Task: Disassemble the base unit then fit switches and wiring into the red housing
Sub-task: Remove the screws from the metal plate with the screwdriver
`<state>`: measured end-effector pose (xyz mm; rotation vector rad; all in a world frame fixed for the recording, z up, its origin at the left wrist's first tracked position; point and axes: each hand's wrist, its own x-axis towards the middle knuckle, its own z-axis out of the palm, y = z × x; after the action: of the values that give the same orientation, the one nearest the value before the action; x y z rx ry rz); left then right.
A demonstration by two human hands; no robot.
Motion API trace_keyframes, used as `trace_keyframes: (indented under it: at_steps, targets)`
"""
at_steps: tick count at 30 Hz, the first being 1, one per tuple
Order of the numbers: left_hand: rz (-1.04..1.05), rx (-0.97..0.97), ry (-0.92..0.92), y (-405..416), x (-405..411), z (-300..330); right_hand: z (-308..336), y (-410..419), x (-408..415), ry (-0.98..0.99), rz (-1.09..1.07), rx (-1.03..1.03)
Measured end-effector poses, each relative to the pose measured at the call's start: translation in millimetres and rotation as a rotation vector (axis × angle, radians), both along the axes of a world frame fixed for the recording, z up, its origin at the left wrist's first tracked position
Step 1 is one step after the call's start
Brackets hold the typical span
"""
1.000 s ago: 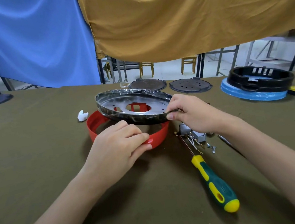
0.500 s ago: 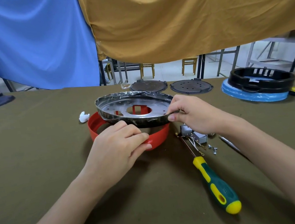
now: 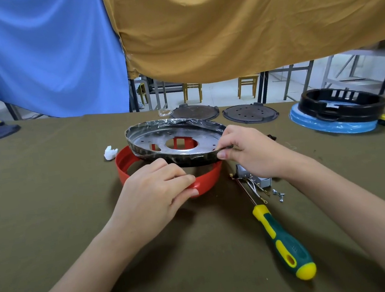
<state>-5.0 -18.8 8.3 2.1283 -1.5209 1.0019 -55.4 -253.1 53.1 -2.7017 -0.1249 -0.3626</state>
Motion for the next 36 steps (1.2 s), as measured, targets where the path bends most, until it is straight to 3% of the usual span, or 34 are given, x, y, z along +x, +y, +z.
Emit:
trace_keyframes:
  at_steps: [23,36]
  targets:
    - [0.02,0.045,0.021,2,-2,0,-13,8,-7,-0.061,0.062,-0.105]
    - [0.025,0.04,0.027,3,-3,1,-13,3,-1,-0.111,-0.046,0.025]
